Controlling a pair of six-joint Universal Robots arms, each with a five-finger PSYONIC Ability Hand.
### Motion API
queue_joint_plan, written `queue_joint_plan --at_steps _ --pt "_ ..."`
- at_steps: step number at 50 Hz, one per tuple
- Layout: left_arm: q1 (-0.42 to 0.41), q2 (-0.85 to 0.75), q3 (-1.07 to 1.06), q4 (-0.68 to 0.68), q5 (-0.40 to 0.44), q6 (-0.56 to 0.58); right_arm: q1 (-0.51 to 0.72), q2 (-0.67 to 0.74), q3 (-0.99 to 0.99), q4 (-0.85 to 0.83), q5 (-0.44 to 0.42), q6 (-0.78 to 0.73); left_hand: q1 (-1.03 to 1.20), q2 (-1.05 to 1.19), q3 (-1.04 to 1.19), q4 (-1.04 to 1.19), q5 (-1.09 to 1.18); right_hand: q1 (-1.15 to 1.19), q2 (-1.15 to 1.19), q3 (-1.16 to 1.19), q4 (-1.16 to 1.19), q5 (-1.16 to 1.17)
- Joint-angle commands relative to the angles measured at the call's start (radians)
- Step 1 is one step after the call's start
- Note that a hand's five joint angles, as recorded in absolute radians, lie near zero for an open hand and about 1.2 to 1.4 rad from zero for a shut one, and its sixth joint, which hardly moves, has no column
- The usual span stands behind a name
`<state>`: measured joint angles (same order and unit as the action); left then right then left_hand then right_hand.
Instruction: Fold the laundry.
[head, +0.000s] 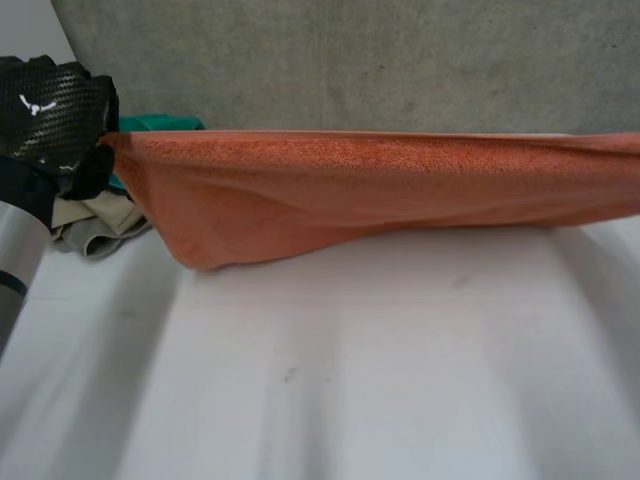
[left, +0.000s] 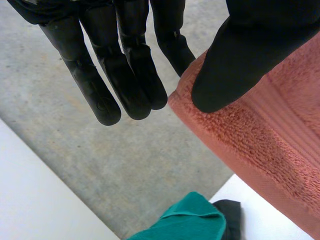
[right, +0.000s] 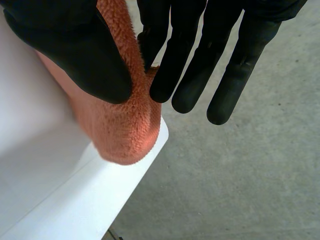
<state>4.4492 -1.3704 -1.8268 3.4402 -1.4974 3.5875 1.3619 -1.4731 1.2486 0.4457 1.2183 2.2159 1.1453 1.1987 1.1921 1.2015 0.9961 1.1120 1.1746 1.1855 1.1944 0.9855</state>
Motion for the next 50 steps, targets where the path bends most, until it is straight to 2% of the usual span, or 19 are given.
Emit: queue_joint_plan --at_steps 1,4,6,10,14,17,20,21,22,23,24,25,27,28,30,33,37,43,50 --pt "0.013 0.005 0.095 -0.217 0.066 0.003 0.0 -0.079 0.058 0.131 -0.005 0.007 0.251 0.198 0.204 0.195 0.226 0.284 0.222 0.211 0.202 0.236" --pt "0.019 -0.048 0.115 -0.268 0.077 0.007 -0.001 -0.076 0.08 0.146 -0.01 0.002 0.251 0.198 0.204 0.195 0.226 0.284 0.222 0.211 0.202 0.236" --pt "0.022 -0.146 0.13 -0.276 0.075 0.017 -0.001 -0.05 0.097 0.142 -0.008 -0.001 0.251 0.198 0.204 0.195 0.226 0.284 0.222 0.211 0.202 0.236" --pt "0.021 -0.298 0.207 -0.276 0.065 0.039 0.006 0.089 0.068 0.143 0.023 -0.013 0.251 0.198 0.204 0.195 0.226 0.284 0.222 0.211 0.202 0.236" --pt "0.007 -0.53 0.418 -0.276 0.059 0.066 0.064 0.262 -0.108 0.124 0.107 -0.009 0.251 0.198 0.204 0.195 0.226 0.284 0.222 0.211 0.202 0.236" --pt "-0.01 -0.656 0.653 -0.268 0.04 0.069 0.123 0.327 -0.227 0.047 0.15 0.025 0.251 0.198 0.204 0.195 0.226 0.284 0.222 0.211 0.202 0.236" --pt "-0.019 -0.746 0.895 -0.195 -0.003 0.05 0.18 0.395 -0.362 -0.14 0.208 0.106 0.251 0.198 0.204 0.195 0.226 0.284 0.222 0.211 0.202 0.236" --pt "-0.024 -0.769 0.969 -0.141 -0.018 0.037 0.195 0.411 -0.411 -0.285 0.23 0.151 0.251 0.198 0.204 0.195 0.226 0.284 0.222 0.211 0.202 0.236" --pt "-0.028 -0.792 1.048 -0.057 -0.042 0.013 0.195 0.413 -0.42 -0.35 0.234 0.175 0.251 0.198 0.204 0.195 0.226 0.284 0.222 0.211 0.202 0.236" --pt "-0.028 -0.797 1.075 -0.015 -0.056 -0.004 0.195 0.413 -0.423 -0.434 0.237 0.198 0.251 0.198 0.204 0.195 0.226 0.284 0.222 0.211 0.202 0.236" --pt "-0.027 -0.8 1.096 0.051 -0.072 -0.025 0.2 0.41 -0.417 -0.61 0.248 0.241 0.251 0.198 0.204 0.195 0.226 0.284 0.222 0.211 0.202 0.236" --pt "-0.016 -0.797 1.106 0.161 -0.104 -0.062 0.201 0.407 -0.408 -0.696 0.254 0.269 0.251 0.198 0.204 0.195 0.226 0.284 0.222 0.211 0.202 0.236" --pt "-0.011 -0.796 1.104 0.249 -0.138 -0.09 0.206 0.398 -0.379 -0.854 0.267 0.318 0.251 0.198 0.204 0.195 0.226 0.284 0.222 0.211 0.202 0.236" --pt "-0.01 -0.796 1.101 0.292 -0.155 -0.101 0.209 0.383 -0.333 -0.986 0.28 0.356 0.251 0.198 0.204 0.195 0.226 0.284 0.222 0.211 0.202 0.236" --pt "-0.017 -0.799 1.08 0.367 -0.188 -0.113 0.21 0.372 -0.301 -1.047 0.285 0.381 0.251 0.198 0.204 0.195 0.226 0.284 0.222 0.211 0.202 0.236" --pt "-0.013 -0.793 1.017 0.364 -0.198 -0.119 0.217 0.375 -0.264 -1.058 0.283 0.407 0.251 0.198 0.204 0.195 0.226 0.284 0.222 0.211 0.202 0.236" --pt "-0.016 -0.793 0.93 0.343 -0.19 -0.121 0.236 0.395 -0.218 -0.987 0.28 0.407 0.251 0.198 0.204 0.195 0.226 0.284 0.222 0.211 0.202 0.236" --pt "-0.025 -0.796 0.781 0.323 -0.123 -0.116 0.252 0.439 -0.15 -0.857 0.259 0.409 0.251 0.198 0.204 0.195 0.226 0.284 0.222 0.211 0.202 0.236" --pt "-0.028 -0.826 0.626 0.219 -0.113 -0.098 0.261 0.53 -0.104 -0.766 0.241 0.386 0.251 0.198 0.204 0.195 0.226 0.284 0.222 0.211 0.202 0.236"
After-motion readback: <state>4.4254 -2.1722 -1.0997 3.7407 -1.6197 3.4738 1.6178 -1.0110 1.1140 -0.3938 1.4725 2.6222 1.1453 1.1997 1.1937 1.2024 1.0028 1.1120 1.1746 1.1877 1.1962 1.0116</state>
